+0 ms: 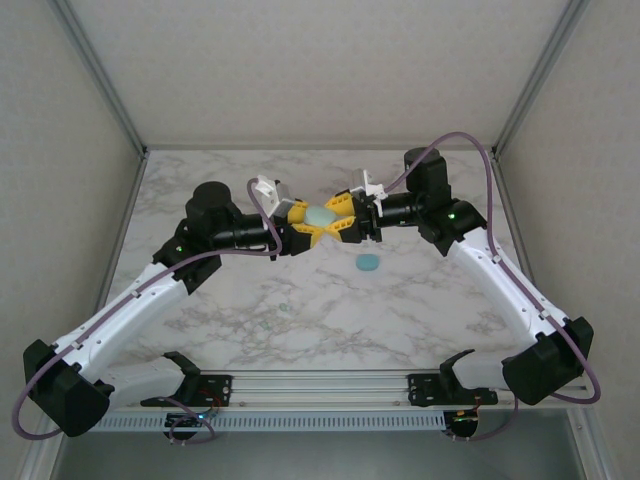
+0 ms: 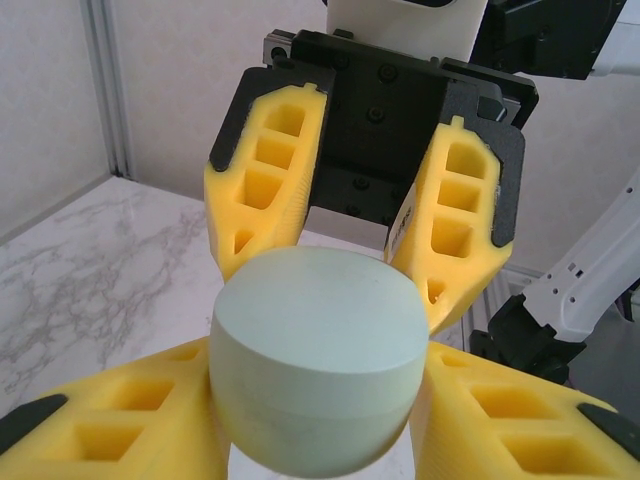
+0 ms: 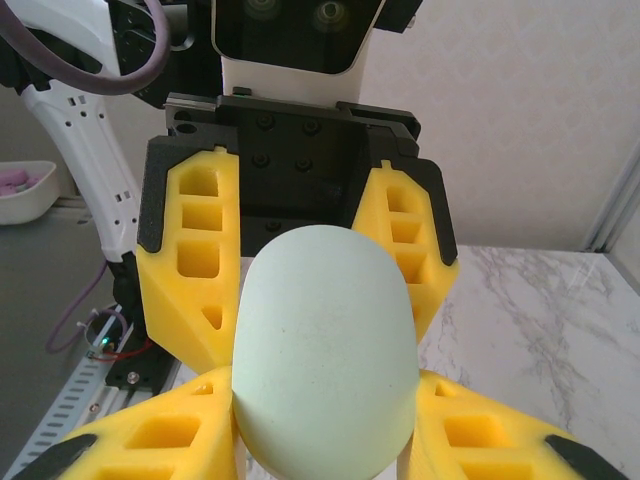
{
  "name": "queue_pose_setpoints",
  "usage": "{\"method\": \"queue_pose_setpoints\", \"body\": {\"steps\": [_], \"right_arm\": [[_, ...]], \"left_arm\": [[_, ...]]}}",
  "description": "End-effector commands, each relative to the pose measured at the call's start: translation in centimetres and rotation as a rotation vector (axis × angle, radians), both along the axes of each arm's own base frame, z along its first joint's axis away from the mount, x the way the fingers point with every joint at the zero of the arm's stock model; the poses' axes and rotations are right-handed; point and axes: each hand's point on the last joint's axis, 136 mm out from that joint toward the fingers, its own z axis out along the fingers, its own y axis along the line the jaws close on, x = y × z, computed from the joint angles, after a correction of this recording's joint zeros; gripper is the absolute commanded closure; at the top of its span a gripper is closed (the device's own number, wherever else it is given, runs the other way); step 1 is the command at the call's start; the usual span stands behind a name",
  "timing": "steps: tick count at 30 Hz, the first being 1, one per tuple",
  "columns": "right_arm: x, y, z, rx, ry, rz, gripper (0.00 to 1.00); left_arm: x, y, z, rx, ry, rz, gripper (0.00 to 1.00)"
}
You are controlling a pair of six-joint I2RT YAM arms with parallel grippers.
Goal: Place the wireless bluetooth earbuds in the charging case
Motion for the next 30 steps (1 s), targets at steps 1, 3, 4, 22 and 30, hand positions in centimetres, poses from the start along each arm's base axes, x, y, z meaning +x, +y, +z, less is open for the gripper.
{"method": "queue_pose_setpoints", "body": {"steps": [1,3,4,22,30], "right_arm": [[0.0,-0.3,-1.0,-0.028,0.002,-0.018,0.64],[0.0,-0.3,-1.2,-0.032,0.006,-0.014,0.64],[0.0,-0.3,-1.2,-0.034,0.008,-0.013,0.64],[0.2,-0.1,-1.0,-0.036,0.022,-0.004,0.64],[0.7,-0.2,0.4,-0.014,0.047,-0.041,0.58]], "left_arm": [[-0.7,0.6,3.4,-0.081,-0.074,-0.01,0.58],[-0.6,0.6,3.4,-0.082,-0.073,-0.003,0.59],[-0.6,0.6,3.4,-0.083,-0.075,-0.003,0.59],[-0.6,0.4,3.0,-0.067,-0.062,-0.011,0.64],[-0.8,0.4,1.4,-0.019,-0.062,-0.023,0.71]]}}
